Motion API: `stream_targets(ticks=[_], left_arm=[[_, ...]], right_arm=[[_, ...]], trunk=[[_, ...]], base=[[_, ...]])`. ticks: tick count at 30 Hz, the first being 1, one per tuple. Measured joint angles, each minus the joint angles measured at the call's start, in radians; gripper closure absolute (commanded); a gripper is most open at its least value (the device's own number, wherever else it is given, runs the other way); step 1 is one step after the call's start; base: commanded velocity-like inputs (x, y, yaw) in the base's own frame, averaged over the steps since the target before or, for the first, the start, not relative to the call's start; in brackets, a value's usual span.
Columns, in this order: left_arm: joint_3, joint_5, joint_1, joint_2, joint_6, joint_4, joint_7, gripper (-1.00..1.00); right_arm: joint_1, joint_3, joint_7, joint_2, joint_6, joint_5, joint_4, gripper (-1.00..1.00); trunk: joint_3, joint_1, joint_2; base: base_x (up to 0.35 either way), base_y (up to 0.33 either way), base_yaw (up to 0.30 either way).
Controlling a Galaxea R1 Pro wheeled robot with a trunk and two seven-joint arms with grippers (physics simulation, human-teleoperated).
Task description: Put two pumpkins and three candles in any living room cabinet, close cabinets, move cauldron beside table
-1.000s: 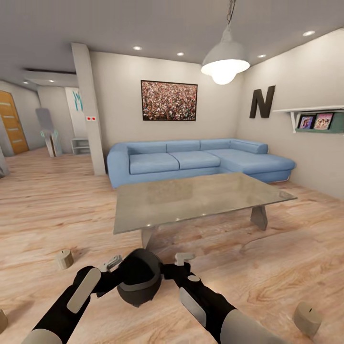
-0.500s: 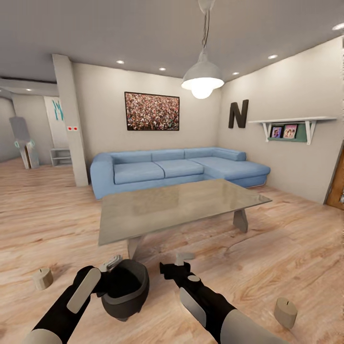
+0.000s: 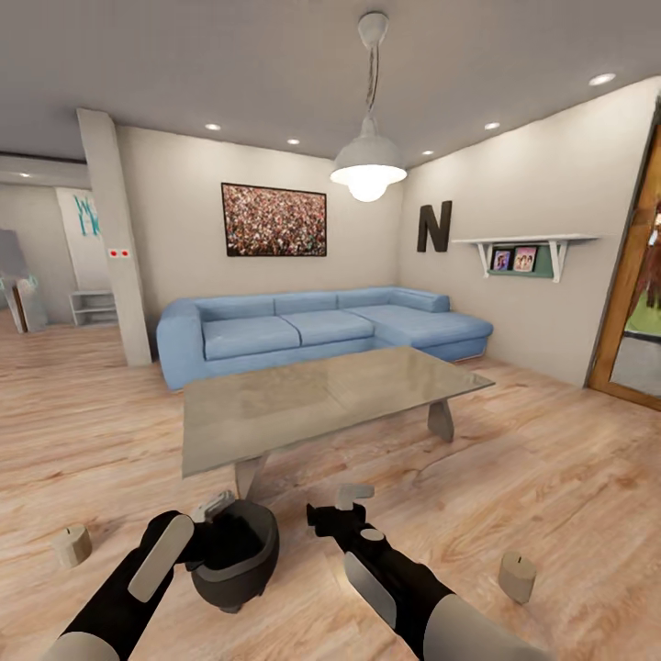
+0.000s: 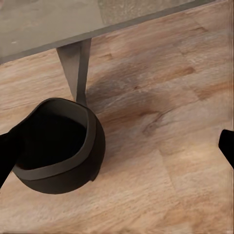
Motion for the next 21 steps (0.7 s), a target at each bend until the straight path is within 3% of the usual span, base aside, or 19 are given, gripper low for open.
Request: stream_targets(ticks=[6,15,21], left_arm=[[0.000,0.000,0.000,0.000,0.000,0.000,0.000,-1.00],[-0.001,0.001,0.000,-0.001,0.002,-0.004,-0.002,-1.00],[-0.003,0.002,0.000,-0.001,0.010,-0.006,-0.002,-1.00]], right_arm=[[0.000,-0.001,-0.001,0.000,0.001,-0.003,0.000,-1.00],[0.000,-0.011,-0.005,0.000,0.017,-0.019,-0.002,-1.00],[0.002,-0.011,-0.007,0.000,0.104,-0.022,-0.041,-1.00]], trunk=[[0.019,-0.023,0.042],[0.040,-0.058,0.105],[0.056,-0.081,0.147]], base=[[-0.131,0.008,-0.107],[-0.084,0.000,-0.234],[-0.122,0.003,-0.260]])
